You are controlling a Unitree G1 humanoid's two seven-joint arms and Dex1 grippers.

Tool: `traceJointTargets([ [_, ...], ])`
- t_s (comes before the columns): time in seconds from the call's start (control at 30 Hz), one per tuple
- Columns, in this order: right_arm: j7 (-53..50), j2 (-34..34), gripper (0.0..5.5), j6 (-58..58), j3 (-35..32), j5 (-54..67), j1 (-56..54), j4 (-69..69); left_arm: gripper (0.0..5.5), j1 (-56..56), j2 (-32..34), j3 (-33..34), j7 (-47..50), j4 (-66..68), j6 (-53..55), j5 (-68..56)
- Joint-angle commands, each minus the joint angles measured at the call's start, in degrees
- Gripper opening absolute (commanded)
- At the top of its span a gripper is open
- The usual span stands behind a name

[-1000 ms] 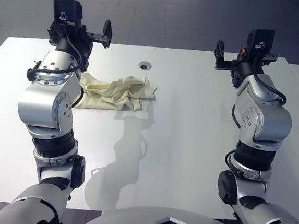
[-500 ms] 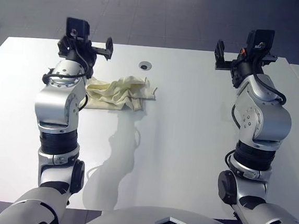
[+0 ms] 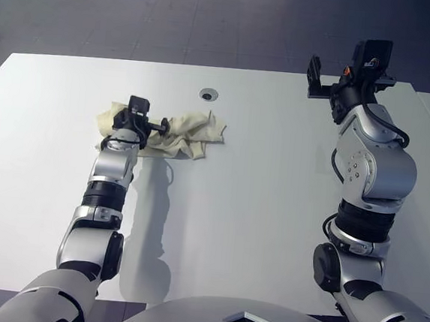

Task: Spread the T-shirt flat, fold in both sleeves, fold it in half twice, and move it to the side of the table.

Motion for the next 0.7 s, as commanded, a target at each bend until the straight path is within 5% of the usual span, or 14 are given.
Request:
traceJointTargets([
  [0.03, -0.2, 0.0, 5.38, 0.5, -0.1, 0.1, -0.1, -0.8, 5.40, 5.3, -1.8, -1.8, -1.9, -1.9, 0.5, 0.2],
  [0.37, -1.6, 1.3, 5.38, 1.9, -0.4, -0.2, 2.4, -3.7, 5.40, 26.7, -10.6, -7.0, -0.6, -39.1, 22.6, -5.0],
  [0.7, -2.0, 1.1, 5.38, 2.7, -0.3, -0.1, 4.8, -5.2, 5.40, 28.4, -15.7, -2.7, 0.6, -57.2, 41.7, -11.3],
])
